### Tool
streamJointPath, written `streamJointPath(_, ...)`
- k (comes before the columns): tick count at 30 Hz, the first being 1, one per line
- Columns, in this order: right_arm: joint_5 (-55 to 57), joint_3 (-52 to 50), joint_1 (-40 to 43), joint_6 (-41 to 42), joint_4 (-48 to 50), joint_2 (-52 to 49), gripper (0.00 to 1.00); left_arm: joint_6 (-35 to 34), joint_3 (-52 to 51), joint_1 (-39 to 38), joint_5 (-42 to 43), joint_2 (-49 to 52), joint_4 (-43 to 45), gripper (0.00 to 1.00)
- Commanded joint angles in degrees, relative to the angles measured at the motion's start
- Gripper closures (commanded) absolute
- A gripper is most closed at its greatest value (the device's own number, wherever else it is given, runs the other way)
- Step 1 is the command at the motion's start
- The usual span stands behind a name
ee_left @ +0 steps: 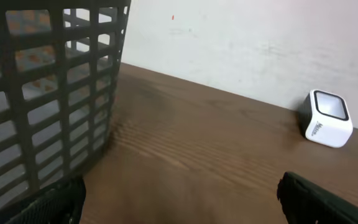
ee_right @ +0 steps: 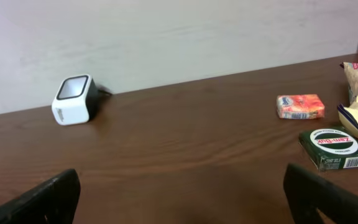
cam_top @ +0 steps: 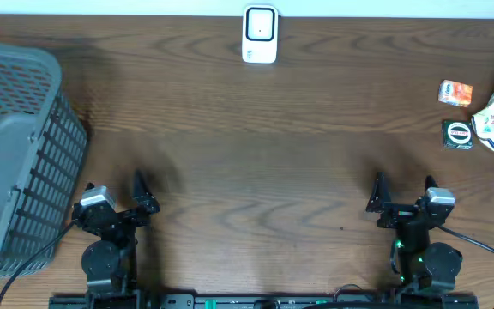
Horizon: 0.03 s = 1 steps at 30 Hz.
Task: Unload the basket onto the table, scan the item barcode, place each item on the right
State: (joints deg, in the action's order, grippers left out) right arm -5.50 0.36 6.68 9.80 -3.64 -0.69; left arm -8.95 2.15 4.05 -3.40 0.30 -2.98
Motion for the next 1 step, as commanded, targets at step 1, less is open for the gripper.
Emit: streamJointPath(1,0.5,0.0,-0.3,-0.7,-0.2,0.3,0.01,0.8,-1.9,-0.1,-0.7,-0.1,-0.8,0.02)
